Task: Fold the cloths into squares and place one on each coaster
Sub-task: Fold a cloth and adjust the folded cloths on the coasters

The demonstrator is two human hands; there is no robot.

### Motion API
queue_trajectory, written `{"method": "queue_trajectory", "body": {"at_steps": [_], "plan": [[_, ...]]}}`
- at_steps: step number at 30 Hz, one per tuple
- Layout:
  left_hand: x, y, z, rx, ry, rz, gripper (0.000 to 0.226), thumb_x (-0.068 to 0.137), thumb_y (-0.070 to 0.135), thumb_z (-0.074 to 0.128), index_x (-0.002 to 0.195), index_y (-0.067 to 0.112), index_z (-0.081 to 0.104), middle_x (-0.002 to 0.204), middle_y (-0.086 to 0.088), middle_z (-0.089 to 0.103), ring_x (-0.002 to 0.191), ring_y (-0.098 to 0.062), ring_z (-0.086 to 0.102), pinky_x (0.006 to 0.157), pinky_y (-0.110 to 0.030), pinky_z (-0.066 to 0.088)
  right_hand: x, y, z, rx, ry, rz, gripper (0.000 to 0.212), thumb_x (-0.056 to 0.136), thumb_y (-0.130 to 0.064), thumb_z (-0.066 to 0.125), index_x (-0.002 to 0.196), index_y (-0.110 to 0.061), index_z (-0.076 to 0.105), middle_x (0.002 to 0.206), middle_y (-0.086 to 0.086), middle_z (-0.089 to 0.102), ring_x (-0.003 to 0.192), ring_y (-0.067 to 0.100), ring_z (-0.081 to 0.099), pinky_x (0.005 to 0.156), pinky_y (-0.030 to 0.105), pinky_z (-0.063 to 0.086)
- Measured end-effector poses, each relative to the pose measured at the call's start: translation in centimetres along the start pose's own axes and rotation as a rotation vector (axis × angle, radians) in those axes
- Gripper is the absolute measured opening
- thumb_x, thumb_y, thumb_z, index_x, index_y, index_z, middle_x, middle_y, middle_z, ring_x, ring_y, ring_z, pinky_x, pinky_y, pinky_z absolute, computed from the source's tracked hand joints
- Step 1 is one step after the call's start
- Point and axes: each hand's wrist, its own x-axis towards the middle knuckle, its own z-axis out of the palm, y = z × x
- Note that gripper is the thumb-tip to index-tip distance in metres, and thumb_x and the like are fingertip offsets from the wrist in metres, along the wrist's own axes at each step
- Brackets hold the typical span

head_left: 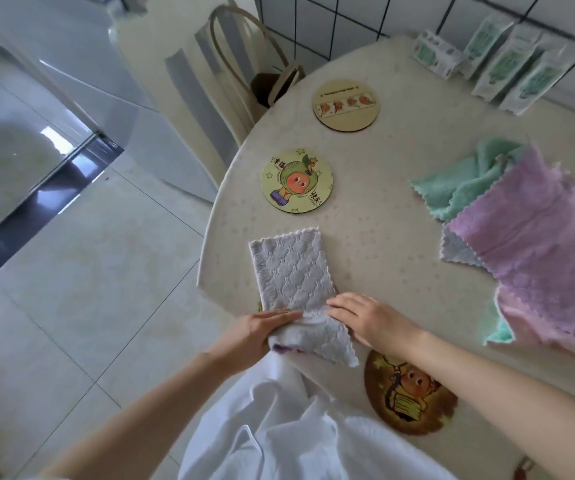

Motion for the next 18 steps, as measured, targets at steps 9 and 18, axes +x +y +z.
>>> {"method": "queue_trajectory", "body": {"at_steps": [9,18], "plan": [[5.8,-0.4,-3.9,-0.666,0.169,-0.789,0.034,0.093,0.033,0.057,0.099,0.001,0.065,0.095,-0.015,0.07,0.081,-0.026,0.07,0.068,-0.044,0.06,5.7,0.5,-2.6,0.651,0.007,0.63,0.031,0.096,-0.034,0.05,0.073,-0.014,0.053,0.063,0.0,0.055,0.055,0.02,0.053,0.052,0.03,0.041],[7.1,-1.4,-4.1,-0.881,0.227,-0.926,0.022,0.096,0.033,0.053,0.103,0.014,0.063,0.098,-0.01,0.069,0.085,-0.026,0.069,0.065,-0.045,0.06,8.7,2.0,-2.1,0.662,-0.066,0.824,0.041,0.095,-0.035,0.05,0.061,-0.018,0.035,0.054,-0.005,0.036,0.051,0.011,0.034,0.052,0.026,0.027]]}}
